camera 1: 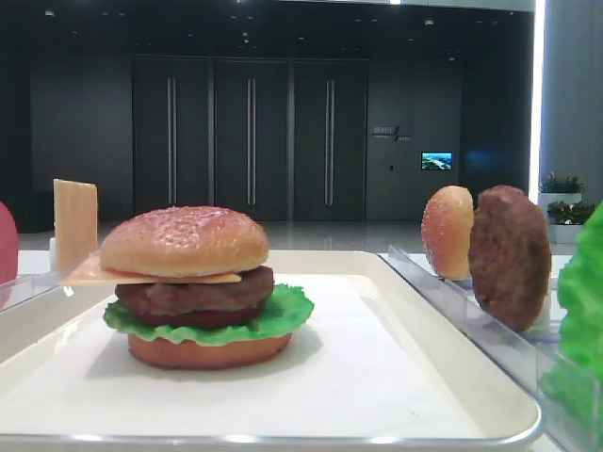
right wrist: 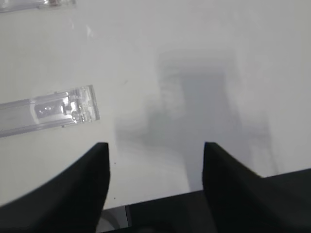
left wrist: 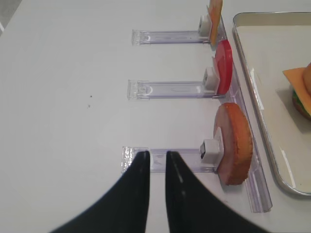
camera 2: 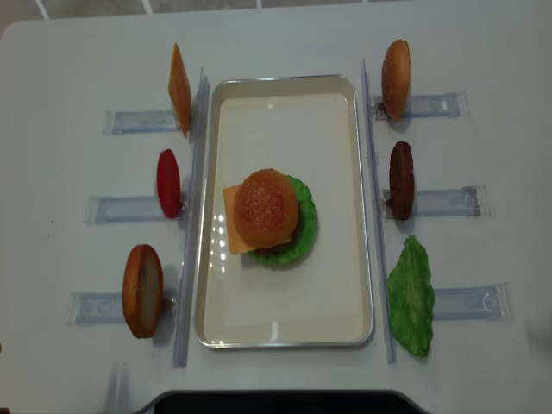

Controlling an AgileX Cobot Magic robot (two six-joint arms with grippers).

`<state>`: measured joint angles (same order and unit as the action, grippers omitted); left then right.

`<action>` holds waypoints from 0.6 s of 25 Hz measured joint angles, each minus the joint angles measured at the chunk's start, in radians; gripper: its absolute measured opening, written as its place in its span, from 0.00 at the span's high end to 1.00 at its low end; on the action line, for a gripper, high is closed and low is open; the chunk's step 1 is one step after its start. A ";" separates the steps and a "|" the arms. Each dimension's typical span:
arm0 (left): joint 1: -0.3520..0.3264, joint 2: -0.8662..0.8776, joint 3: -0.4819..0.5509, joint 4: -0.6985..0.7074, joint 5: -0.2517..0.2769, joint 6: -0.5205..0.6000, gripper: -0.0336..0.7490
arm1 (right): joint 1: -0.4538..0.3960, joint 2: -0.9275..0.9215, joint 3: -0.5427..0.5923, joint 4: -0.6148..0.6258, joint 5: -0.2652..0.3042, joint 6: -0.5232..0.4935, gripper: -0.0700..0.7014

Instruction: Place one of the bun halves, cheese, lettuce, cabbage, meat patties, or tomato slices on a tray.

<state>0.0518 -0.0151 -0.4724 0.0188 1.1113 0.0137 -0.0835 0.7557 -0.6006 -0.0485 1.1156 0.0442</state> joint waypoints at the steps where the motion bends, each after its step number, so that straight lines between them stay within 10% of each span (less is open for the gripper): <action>1: 0.000 0.000 0.000 0.000 0.000 0.000 0.85 | 0.000 -0.064 0.026 0.000 0.010 0.000 0.39; 15: 0.000 0.000 0.000 0.000 0.000 0.000 0.90 | 0.022 -0.718 0.091 0.048 0.017 -0.092 0.39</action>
<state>0.0518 -0.0151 -0.4724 0.0188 1.1113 0.0137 -0.0614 0.0381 -0.5092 0.0000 1.1331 -0.0476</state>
